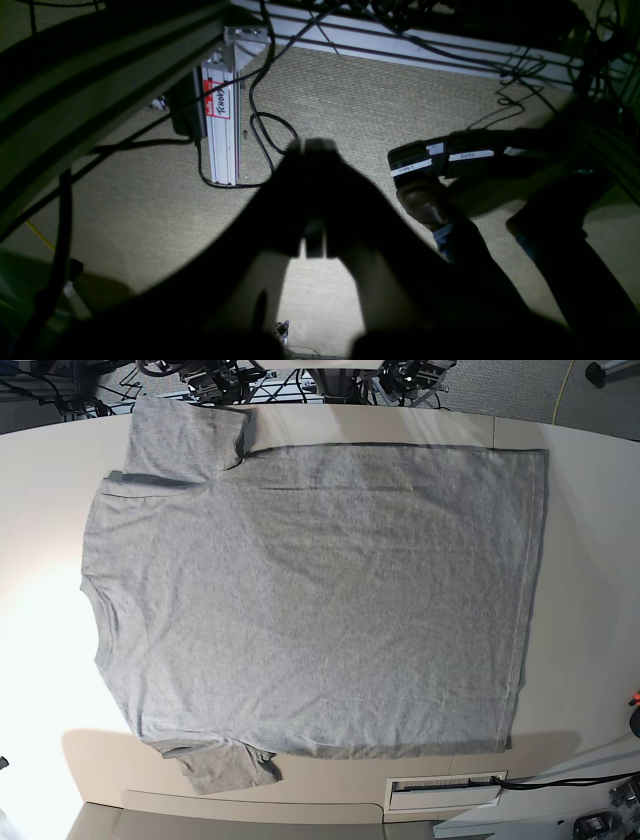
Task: Fold the T-shirt properly
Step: 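Move both grippers down toward the shirt's shoulder corners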
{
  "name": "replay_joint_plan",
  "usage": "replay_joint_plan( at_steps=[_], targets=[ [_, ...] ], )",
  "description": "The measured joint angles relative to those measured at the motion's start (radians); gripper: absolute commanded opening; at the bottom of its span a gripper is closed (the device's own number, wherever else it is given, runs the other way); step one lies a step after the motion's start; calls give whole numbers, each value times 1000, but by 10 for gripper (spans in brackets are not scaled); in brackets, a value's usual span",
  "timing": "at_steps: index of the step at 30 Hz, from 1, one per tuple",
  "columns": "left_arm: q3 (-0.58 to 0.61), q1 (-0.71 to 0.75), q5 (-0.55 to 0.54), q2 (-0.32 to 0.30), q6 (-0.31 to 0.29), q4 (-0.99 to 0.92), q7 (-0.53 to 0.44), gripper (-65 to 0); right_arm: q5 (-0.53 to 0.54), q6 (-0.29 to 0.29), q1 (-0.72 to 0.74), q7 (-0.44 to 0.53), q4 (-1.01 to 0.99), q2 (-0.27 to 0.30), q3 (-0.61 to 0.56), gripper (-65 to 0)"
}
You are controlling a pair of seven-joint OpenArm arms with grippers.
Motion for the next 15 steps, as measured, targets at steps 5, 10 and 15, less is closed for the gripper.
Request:
replay_joint_plan(
  at_steps=[5, 10, 15],
  targets=[
    [0, 17, -6, 0, 0, 0, -2, -650, 0, 0, 0, 11, 0, 0, 0, -650],
    [0, 28, -6, -3, 0, 6, -2, -650, 0, 0, 2, 19, 0, 0, 0, -650],
    [0, 32, -5, -6, 1, 35, 2, -650, 0, 0, 2, 21, 0, 0, 0, -650]
  ],
)
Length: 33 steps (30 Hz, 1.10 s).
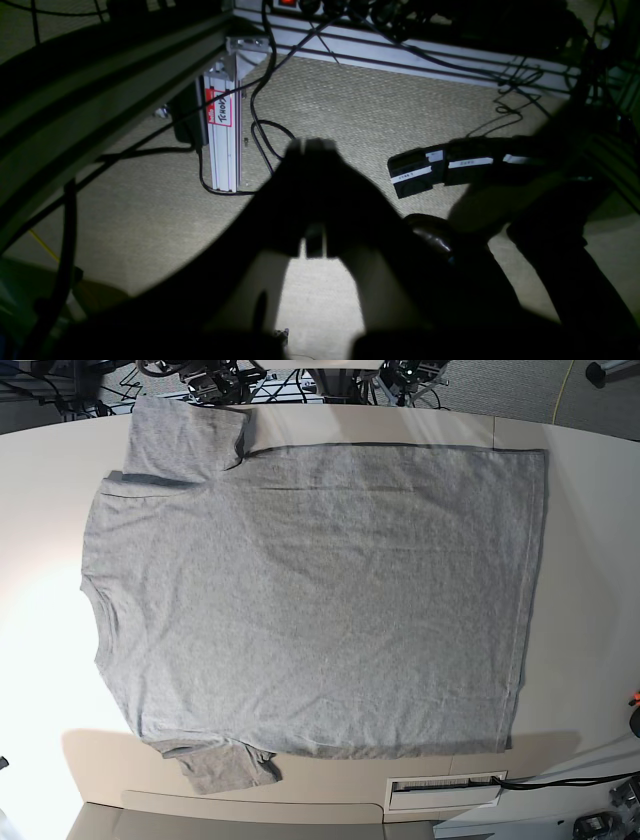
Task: Fold the T-shirt properly
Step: 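Move both grippers down toward the shirt's shoulder corners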
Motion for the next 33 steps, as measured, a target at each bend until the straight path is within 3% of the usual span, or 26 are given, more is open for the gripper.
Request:
replay_joint_plan(
  at_steps=[12, 18, 19, 23, 29, 33],
  targets=[
    [-2, 137, -32, -53, -47, 141, -34, -650, 0, 5, -109, -6, 5, 24, -2, -650],
    [-6, 232, -60, -106, -40, 268, -72, -650, -3, 15, -220, -2, 115, 119, -3, -650],
    [-2, 255, 25, -126, -60, 282, -11, -650, -2, 15, -245, -1, 142, 138, -3, -650],
    [6, 395, -1, -186, -58, 323, 43, -650, -3, 18, -338, -3, 250, 217, -3, -650],
    [-2, 402, -2, -249, -53, 460, 12, -650, -1, 15, -449, -10, 410, 296, -3, -650],
    [5, 542, -1, -303, -56, 531, 60, -650, -3, 19, -568, -36, 533, 352, -4, -650]
  ],
)
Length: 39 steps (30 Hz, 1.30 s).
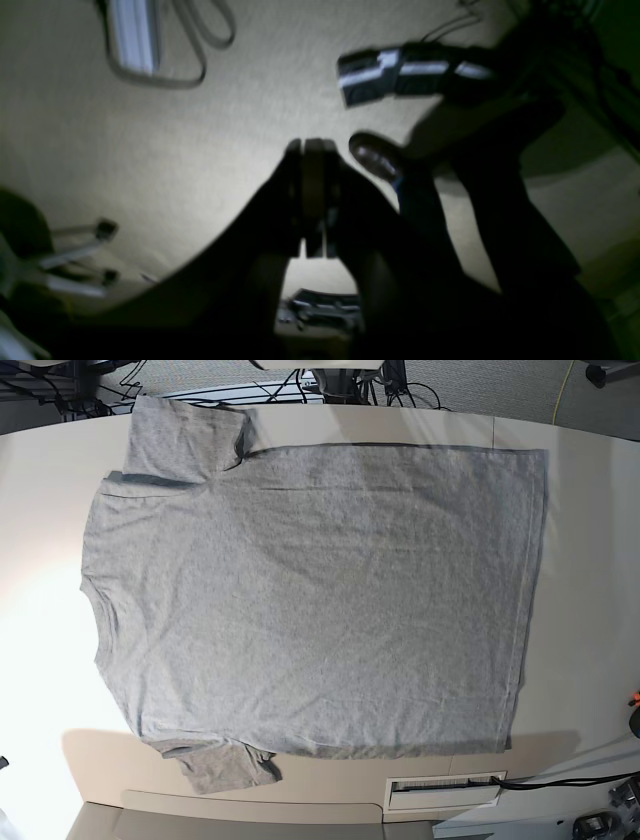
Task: Fold the T-shirt properly
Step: 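Move both grippers down toward the shirt's shoulder corners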
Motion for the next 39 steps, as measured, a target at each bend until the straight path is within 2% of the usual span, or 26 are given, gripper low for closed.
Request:
replay_joint_plan(
  at_steps=[4, 8, 11, 16, 20, 22, 24, 27, 29, 32, 36, 39],
  targets=[
    [-3, 85, 3, -60, 5, 141, -13, -650, 0, -1, -152, -7, 166, 55, 44, -650],
    [-35, 196, 1, -113, 2, 309, -28, -650, 19, 5, -309, 0, 358, 65, 199, -650],
    [-80, 322, 1, -155, -7, 434, 8, -650, 63, 48, -421, -11, 502, 85, 330, -650],
    [-252, 464, -1, -249, 1, 714, -20, -650, 142, 97, -560, -23, 741, 127, 578, -650],
    [-412, 589, -24, -293, -15, 880, 112, -650, 261, 192, -658, -116, 901, 129, 796, -650],
    [-504, 566, -57, -304, -31, 970, 105, -650, 344, 236, -685, -154, 969, 128, 905, -650],
    [-612, 553, -99, -320, -84, 1057, 75, -650, 428, 272, -689, -172, 1020, 128, 1014, -650],
    [-713, 568, -185, -307, -251, 1113, 195, -650, 533, 321, -687, -189, 1072, 120, 1165, -650],
    [-779, 578, -267, -300, -343, 1168, 183, -650, 589, 357, -684, -192, 1097, 99, 1252, -650],
    [-870, 563, -373, -315, -427, 1223, 160, -650, 656, 401, -638, -211, 1106, 71, 1361, -650],
    [-898, 572, -496, -309, -595, 1239, 177, -650, 748, 436, -546, -218, 1110, 31, 1432, -650],
    [-898, 479, -554, -299, -643, 1238, 183, -650, 801, 430, -462, -274, 1107, 14, 1438, -650]
  ],
)
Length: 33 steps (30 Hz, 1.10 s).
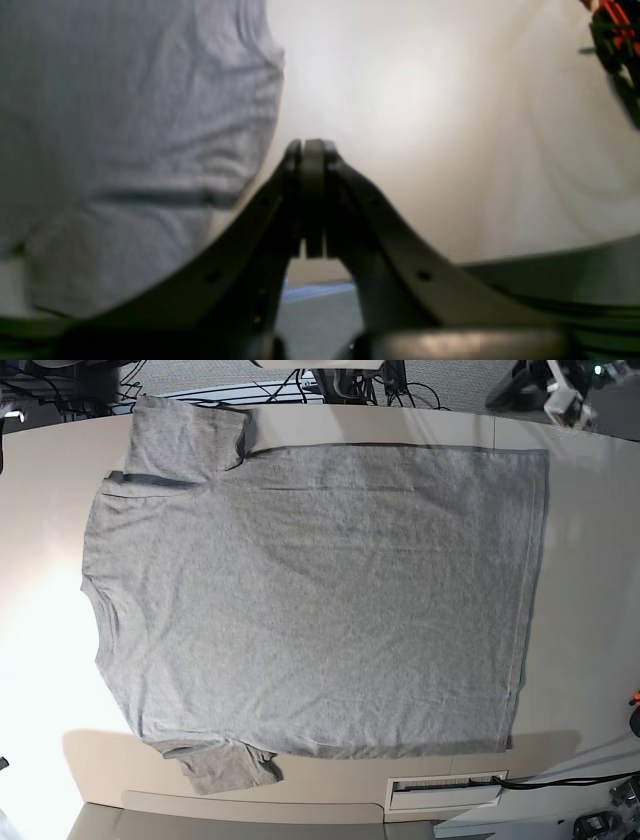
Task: Fold the T-shirt properly
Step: 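Move both grippers down toward the shirt's shoulder corners, then position right gripper at sleeve corner, left gripper at shoulder corner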
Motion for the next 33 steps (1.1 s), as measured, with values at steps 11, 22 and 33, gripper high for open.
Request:
replay_joint_plan(
  at_steps=[11, 22, 33],
  targets=[
    [0, -270, -249, 102, -1, -2, 365, -650, 199, 101, 314, -260, -5, -101, 0, -650],
    [0, -377, -488, 101, -5, -56, 660, -650, 284, 171, 346, -418, -5, -200, 1, -650],
    [1, -612, -684, 14, -10, -509, 1054, -650, 288, 172, 346, -415, -5, -211, 2, -650]
  ],
)
